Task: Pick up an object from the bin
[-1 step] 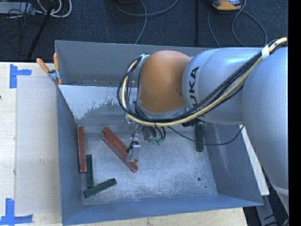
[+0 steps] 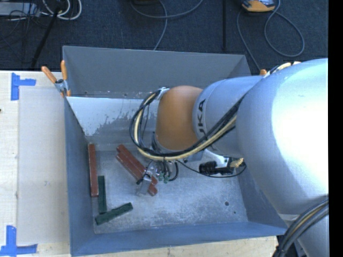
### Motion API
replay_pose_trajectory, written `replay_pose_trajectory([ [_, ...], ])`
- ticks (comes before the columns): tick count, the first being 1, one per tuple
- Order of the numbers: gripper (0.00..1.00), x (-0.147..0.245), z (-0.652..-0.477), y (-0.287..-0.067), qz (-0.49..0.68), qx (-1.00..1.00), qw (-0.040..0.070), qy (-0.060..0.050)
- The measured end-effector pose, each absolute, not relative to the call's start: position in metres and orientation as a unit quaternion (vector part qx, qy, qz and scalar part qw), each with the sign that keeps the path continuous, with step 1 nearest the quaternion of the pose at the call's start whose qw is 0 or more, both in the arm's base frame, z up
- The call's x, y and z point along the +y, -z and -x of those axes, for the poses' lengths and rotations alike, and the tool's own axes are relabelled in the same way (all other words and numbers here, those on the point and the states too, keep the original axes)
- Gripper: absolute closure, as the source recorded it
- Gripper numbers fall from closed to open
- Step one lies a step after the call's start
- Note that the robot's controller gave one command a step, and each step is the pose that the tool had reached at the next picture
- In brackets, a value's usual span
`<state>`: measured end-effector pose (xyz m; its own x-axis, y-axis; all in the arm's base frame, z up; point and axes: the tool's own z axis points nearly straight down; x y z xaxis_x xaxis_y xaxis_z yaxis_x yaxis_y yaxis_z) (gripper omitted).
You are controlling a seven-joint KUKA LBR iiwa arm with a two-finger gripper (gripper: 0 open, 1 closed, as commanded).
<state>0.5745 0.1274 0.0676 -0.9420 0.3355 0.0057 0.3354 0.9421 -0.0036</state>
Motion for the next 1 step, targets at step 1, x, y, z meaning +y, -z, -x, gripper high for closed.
replay_pose_trajectory([
  [1,1.00,0.1279,-0.5759,-0.0695,0.170,-0.985,0.001,0.000],
])
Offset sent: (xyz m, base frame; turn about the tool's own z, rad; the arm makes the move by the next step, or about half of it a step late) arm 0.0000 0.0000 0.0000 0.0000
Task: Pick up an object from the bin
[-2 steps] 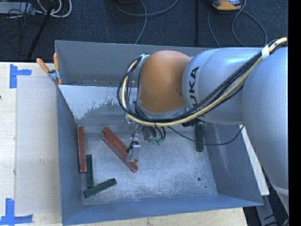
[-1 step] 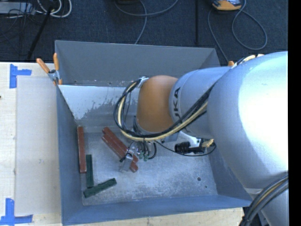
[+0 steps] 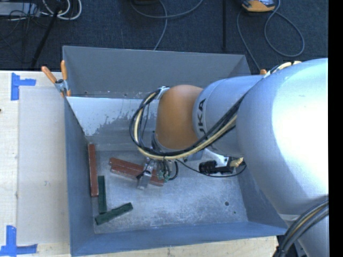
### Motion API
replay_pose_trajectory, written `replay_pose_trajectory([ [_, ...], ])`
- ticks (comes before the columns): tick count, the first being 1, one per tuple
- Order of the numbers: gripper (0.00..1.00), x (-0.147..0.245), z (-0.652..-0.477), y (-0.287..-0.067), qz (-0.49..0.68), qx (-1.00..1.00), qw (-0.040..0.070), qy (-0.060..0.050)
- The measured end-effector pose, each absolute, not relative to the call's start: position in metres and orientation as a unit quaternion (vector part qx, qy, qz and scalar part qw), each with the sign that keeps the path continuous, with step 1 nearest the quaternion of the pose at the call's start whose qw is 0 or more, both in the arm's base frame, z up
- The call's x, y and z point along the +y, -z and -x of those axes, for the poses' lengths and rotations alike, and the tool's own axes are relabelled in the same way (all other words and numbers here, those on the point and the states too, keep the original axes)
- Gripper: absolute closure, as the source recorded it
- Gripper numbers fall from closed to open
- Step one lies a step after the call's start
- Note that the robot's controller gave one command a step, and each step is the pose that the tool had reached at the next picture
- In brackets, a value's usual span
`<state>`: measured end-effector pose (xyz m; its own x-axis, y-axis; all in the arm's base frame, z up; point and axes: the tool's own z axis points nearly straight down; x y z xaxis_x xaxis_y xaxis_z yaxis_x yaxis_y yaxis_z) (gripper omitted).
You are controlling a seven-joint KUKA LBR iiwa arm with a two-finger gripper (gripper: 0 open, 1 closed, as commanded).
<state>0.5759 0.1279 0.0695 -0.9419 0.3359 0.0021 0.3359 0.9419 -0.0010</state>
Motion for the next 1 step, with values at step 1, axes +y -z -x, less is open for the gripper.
replay_pose_trajectory([
  [1,1.00,0.1641,-0.5789,-0.2215,0.180,-0.984,-0.003,0.002],
])
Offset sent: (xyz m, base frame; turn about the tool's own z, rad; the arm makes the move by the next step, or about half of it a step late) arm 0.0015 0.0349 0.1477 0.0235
